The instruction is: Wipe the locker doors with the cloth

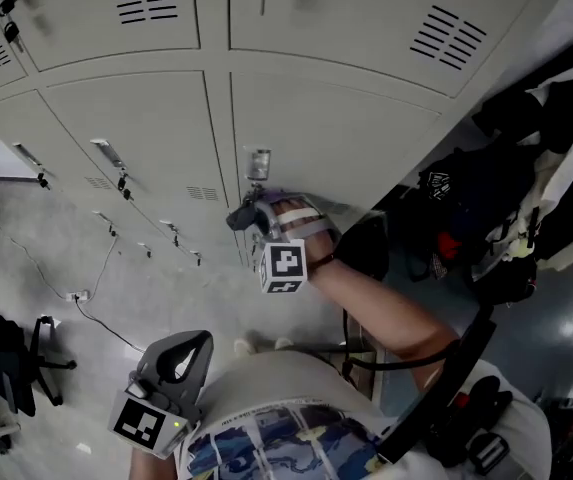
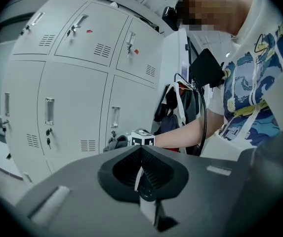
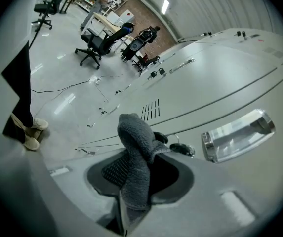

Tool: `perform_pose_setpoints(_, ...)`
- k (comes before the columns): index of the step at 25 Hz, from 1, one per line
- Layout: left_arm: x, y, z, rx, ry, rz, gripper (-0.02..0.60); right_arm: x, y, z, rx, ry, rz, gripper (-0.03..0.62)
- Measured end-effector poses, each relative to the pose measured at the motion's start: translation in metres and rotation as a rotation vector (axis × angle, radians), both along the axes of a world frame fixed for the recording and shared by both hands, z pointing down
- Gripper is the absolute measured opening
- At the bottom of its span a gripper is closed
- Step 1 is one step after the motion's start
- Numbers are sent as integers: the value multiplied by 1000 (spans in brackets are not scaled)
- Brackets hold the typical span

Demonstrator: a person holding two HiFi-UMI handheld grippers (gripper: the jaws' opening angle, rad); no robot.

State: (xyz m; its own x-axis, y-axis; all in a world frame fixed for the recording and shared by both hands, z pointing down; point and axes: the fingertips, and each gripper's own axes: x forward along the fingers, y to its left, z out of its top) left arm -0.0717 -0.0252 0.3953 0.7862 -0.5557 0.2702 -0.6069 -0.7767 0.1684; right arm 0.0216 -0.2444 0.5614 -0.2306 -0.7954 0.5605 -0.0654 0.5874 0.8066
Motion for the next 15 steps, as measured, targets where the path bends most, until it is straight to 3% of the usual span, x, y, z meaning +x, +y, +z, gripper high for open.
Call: perform_pose_setpoints(15,-2,-8,6,-18,-16,9,2,-9,-6,70,-102,70,20,110)
